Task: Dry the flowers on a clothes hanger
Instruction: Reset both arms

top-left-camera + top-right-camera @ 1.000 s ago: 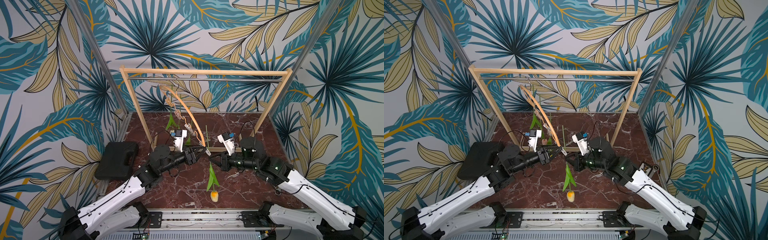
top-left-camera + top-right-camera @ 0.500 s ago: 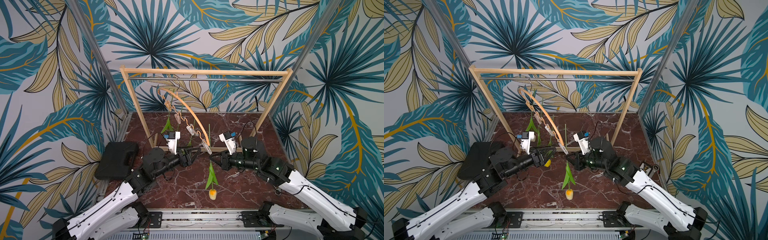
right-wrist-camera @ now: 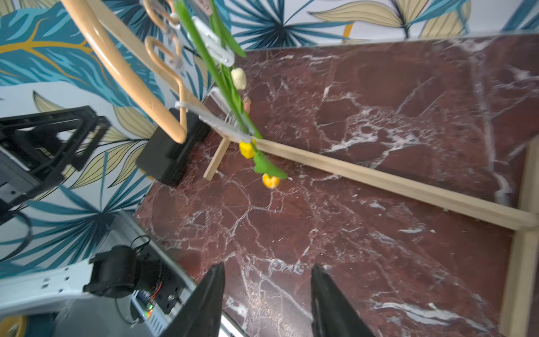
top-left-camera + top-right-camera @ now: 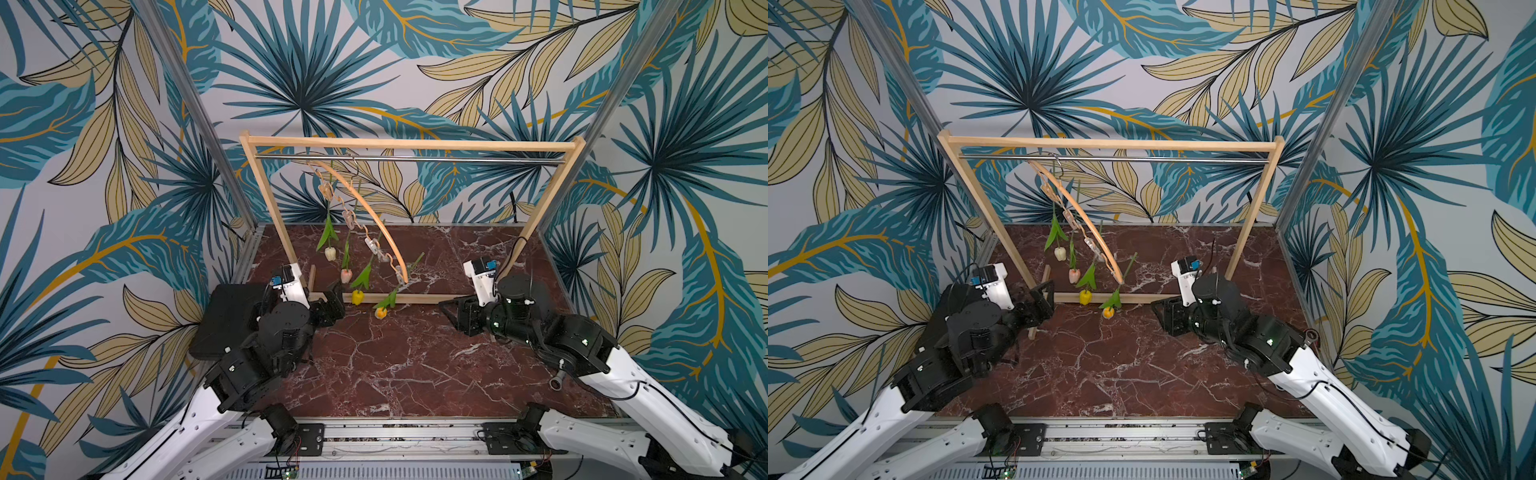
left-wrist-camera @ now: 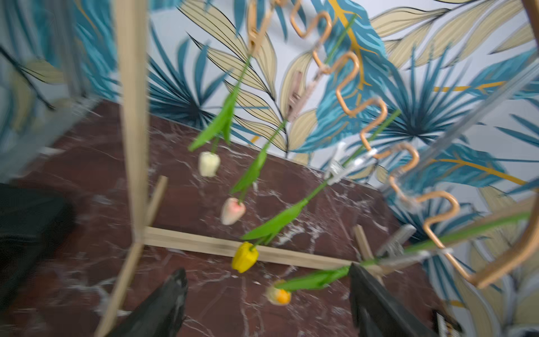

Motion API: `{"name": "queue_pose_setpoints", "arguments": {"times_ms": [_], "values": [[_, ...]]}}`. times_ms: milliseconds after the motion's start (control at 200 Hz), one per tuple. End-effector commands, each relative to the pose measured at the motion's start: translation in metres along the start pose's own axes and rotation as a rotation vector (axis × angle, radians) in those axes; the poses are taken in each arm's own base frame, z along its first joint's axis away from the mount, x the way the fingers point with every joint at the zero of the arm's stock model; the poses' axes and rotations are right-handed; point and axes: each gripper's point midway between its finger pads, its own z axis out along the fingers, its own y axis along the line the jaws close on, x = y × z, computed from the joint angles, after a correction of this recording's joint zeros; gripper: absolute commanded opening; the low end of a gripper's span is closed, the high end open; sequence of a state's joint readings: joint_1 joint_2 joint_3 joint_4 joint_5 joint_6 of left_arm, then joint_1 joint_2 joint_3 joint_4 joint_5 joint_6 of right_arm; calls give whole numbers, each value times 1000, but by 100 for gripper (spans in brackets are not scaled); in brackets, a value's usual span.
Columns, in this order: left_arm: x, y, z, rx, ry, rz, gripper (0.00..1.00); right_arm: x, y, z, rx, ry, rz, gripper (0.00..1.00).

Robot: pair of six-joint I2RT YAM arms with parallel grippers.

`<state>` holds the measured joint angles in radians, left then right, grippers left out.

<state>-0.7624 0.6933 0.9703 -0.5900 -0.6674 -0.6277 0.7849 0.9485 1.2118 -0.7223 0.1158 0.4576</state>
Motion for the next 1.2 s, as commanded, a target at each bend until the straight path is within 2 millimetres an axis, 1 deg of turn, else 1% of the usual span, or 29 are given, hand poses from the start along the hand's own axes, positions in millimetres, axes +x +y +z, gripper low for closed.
{"name": "queue_pose_setpoints", "arguments": {"times_ms": [0,35,95,120,150,175,185,195,205,260,306,346,411,516,561,626,656,706,781,846,952,1072,1082,1137,1192], "values": [[-50,43,-21,-288,-155,186,97,-14,-42,-22,220,-95,-25,65],[-58,43,-21,-325,-172,231,100,-20,-53,-29,280,-142,-10,67],[-69,41,-18,-383,-197,296,100,-29,-71,-40,381,-223,9,67],[-72,40,-15,-405,-206,322,100,-31,-77,-43,410,-248,11,70],[-75,38,-12,-430,-216,354,100,-33,-78,-45,414,-266,-7,73],[-76,35,-8,-447,-221,380,100,-34,-76,-45,401,-274,-35,78],[-77,34,-6,-452,-224,388,100,-35,-75,-44,394,-278,-50,84],[-77,34,-5,-458,-225,396,100,-35,-73,-43,386,-280,-66,93],[-78,33,-3,-461,-228,399,100,-36,-71,-43,377,-283,-82,98],[-75,29,10,-471,-223,428,100,-36,-66,-40,351,-282,-164,100],[-72,35,20,-511,-225,440,100,-38,-69,-40,375,-291,-189,100],[-69,42,28,-554,-234,440,100,-42,-75,-43,424,-303,-185,100],[-58,58,40,-608,-215,423,100,-44,-83,-42,487,-305,-202,100],[-49,82,57,-646,-184,374,100,-29,-97,-23,569,-262,-270,100],[-47,93,64,-658,-196,362,100,-28,-110,-23,655,-279,-250,100],[-41,109,75,-663,-214,355,100,-27,-131,-30,800,-323,-209,100],[-39,118,78,-675,-222,346,100,-26,-138,-30,839,-343,-191,100],[-29,135,83,-691,-214,340,100,-21,-152,-31,877,-366,-132,100],[-14,160,86,-727,-191,324,100,-10,-174,-30,909,-388,-32,100],[0,178,89,-748,-167,331,100,-2,-191,-27,958,-411,-13,100],[20,204,89,-780,-149,319,100,14,-218,-29,1078,-402,7,100],[41,221,92,-763,-152,292,100,34,-251,-28,1207,-362,2,100],[43,222,92,-764,-151,291,100,32,-253,-28,1210,-384,17,100],[49,228,92,-775,-165,278,100,38,-265,-26,1239,-397,35,100],[52,229,94,-760,-184,258,100,44,-275,-20,1247,-407,42,100]]}}
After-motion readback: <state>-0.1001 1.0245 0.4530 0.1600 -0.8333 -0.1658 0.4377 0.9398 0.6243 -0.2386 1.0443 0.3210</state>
